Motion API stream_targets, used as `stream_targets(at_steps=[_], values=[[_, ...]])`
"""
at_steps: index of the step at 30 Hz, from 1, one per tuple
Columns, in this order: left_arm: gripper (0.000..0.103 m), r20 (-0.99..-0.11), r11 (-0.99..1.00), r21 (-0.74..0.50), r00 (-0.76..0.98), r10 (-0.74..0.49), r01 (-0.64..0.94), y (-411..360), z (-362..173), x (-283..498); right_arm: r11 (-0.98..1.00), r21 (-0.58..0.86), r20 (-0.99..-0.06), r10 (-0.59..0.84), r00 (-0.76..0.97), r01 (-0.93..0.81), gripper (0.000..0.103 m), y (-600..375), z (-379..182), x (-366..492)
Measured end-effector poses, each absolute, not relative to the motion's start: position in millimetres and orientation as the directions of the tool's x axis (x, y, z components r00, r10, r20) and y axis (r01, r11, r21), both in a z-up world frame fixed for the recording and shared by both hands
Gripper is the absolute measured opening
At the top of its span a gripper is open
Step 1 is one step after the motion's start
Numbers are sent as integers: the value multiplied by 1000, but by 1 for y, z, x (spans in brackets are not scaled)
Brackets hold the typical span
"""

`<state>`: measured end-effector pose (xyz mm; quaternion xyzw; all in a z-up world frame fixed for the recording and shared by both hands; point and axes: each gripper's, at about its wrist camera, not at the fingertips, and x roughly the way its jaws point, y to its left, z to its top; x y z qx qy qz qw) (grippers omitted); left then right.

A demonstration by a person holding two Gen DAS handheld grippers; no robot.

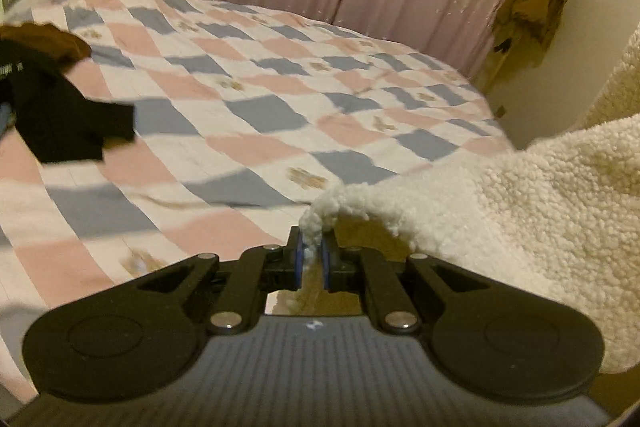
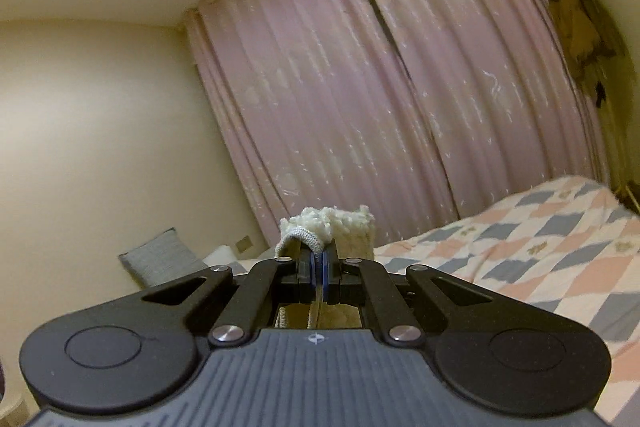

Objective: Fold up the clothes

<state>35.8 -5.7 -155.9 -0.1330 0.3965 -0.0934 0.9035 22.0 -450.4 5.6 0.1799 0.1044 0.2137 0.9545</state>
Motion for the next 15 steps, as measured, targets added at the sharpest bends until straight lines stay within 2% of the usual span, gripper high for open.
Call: stream_targets(at_steps=[5, 8, 10, 11, 12, 13, 14, 15], values=[[7, -700, 931, -364, 650, -297, 33, -21, -154, 28, 845, 308, -139, 494, 858, -436, 4, -473, 47, 34], [7, -753, 933, -360, 598, -274, -26, -15, -178, 60, 850, 334, -242, 494, 835, -406, 5, -463, 41, 101], [8, -812, 930, -354, 525, -254, -99, -7, -207, 93, 858, 395, -346, 471, 811, -329, 6, -453, 18, 168], [8, -848, 924, -347, 474, -237, -159, -2, -226, 113, 863, 428, -407, 450, 795, -269, 18, -446, -1, 208], [8, -872, 915, -344, 432, -228, -211, 8, -244, 128, 866, 457, -470, 427, 772, -201, 23, -438, -23, 250], [9, -893, 903, -342, 388, -226, -260, 16, -265, 142, 880, 455, -550, 399, 734, -137, 41, -429, -49, 291], [9, -912, 898, -324, 351, -212, -298, 23, -285, 151, 902, 423, -618, 360, 698, -91, 54, -420, -74, 317], [9, -922, 898, -307, 332, -199, -314, 29, -299, 154, 922, 383, -676, 318, 665, -52, 54, -412, -98, 337]])
